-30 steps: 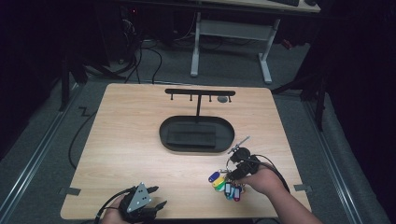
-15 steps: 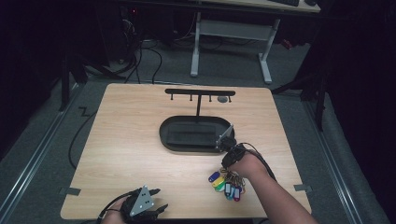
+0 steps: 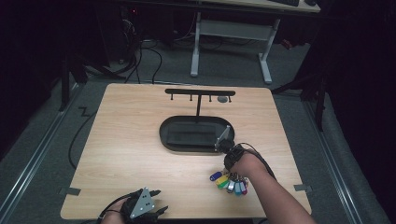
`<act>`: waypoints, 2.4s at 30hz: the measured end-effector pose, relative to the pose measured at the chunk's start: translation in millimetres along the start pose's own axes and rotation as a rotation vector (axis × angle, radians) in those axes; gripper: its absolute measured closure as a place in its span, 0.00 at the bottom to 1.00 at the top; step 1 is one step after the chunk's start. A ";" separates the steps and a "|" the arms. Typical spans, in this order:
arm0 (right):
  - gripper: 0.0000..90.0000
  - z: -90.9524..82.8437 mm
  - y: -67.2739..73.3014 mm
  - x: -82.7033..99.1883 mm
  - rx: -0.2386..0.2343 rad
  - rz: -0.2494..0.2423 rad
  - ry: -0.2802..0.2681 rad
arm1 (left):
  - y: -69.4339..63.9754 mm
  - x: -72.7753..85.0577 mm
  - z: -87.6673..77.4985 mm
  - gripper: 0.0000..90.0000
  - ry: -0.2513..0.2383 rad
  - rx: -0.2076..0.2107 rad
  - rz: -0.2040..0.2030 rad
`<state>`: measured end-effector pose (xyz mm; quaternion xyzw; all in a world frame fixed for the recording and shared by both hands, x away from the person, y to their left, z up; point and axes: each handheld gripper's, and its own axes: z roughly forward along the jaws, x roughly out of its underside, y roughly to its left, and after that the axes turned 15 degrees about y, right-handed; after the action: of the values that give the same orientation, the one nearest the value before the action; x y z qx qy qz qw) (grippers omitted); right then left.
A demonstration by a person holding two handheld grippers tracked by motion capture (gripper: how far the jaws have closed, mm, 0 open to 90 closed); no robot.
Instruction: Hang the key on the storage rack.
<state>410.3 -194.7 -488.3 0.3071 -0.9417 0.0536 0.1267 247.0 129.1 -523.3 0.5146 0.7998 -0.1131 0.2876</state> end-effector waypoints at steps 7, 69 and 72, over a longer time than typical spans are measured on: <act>0.91 -1.2 -6.4 -5.7 -0.057 -0.014 0.041 | -2.2 -0.2 0.1 0.47 -0.002 0.013 0.014; 0.98 -159.5 14.6 92.8 0.193 -0.197 -0.117 | 50.1 27.3 -18.7 0.48 -0.085 -0.149 -0.266; 0.98 -165.6 14.4 91.6 0.197 -0.192 -0.121 | 55.0 30.8 -20.9 0.48 -0.088 -0.171 -0.280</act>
<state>364.5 -205.2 -304.4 0.4095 -0.9040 0.1146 0.0434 279.2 186.9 -517.8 0.3665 0.8570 -0.1061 0.3465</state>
